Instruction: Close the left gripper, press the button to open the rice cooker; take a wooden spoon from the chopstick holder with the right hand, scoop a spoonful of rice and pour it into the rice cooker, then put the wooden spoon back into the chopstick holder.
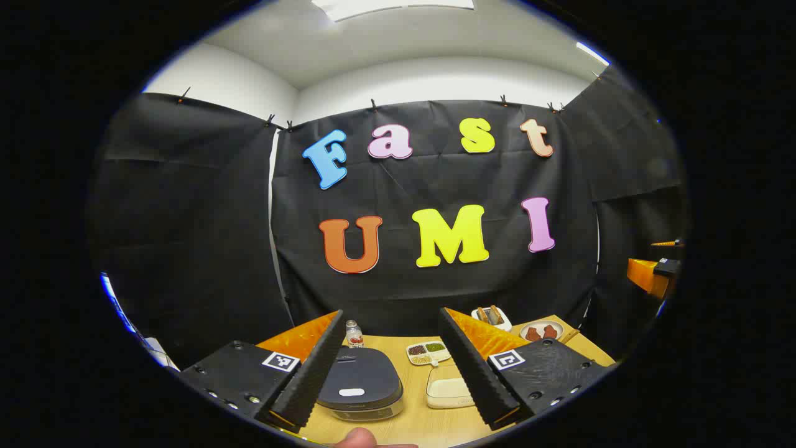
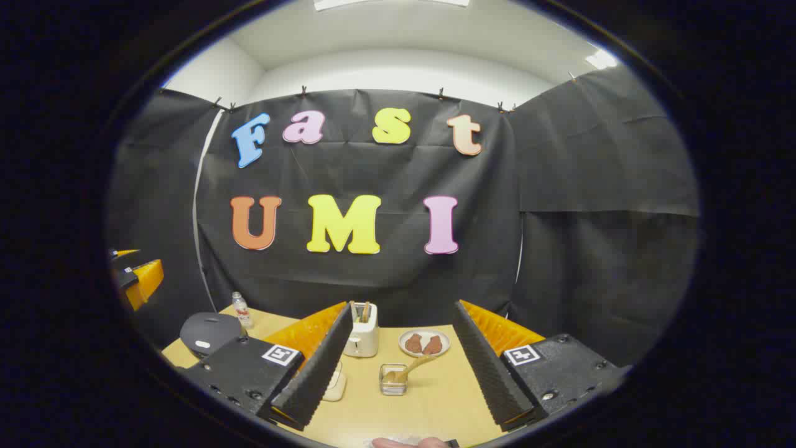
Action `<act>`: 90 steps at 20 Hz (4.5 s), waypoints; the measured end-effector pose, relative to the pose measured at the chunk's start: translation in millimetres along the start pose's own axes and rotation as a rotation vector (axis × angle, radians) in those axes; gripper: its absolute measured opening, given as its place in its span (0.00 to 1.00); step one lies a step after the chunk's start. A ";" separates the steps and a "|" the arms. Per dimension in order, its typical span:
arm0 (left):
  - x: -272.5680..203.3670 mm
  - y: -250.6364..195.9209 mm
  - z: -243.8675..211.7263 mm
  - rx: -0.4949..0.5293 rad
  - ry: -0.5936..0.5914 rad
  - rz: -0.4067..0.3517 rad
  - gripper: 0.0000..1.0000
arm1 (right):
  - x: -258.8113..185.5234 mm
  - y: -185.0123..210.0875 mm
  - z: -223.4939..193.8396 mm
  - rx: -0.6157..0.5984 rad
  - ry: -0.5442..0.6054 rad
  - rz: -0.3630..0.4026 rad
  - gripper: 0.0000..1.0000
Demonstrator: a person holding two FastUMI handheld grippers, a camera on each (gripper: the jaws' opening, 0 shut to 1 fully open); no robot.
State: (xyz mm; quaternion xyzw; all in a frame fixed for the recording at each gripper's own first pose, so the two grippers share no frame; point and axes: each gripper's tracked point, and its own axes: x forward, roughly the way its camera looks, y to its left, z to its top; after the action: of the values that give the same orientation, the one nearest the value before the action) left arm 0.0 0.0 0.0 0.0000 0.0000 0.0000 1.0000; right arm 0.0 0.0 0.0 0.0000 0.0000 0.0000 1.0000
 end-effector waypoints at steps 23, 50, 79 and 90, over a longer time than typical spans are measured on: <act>3.6 11.7 -7.2 -0.073 0.027 0.012 0.92 | 11.1 10.7 -3.9 -0.030 0.027 -0.002 1.00; 91.2 72.3 -254.2 -0.101 0.505 0.209 0.00 | 35.6 47.9 -32.2 -0.179 0.135 0.029 1.00; 102.9 84.2 -229.9 0.024 0.424 0.237 0.00 | 32.7 36.3 -45.7 -0.132 0.139 0.016 1.00; 113.9 84.8 -75.6 0.005 0.054 0.225 0.00 | 31.1 29.9 -28.6 -0.086 0.057 0.003 1.00</act>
State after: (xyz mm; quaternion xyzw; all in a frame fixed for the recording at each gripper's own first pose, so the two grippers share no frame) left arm 113.9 84.8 -75.6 0.0024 0.0270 0.1121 0.9933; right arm 31.1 29.9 -28.6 -0.0431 0.0287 0.0016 0.9987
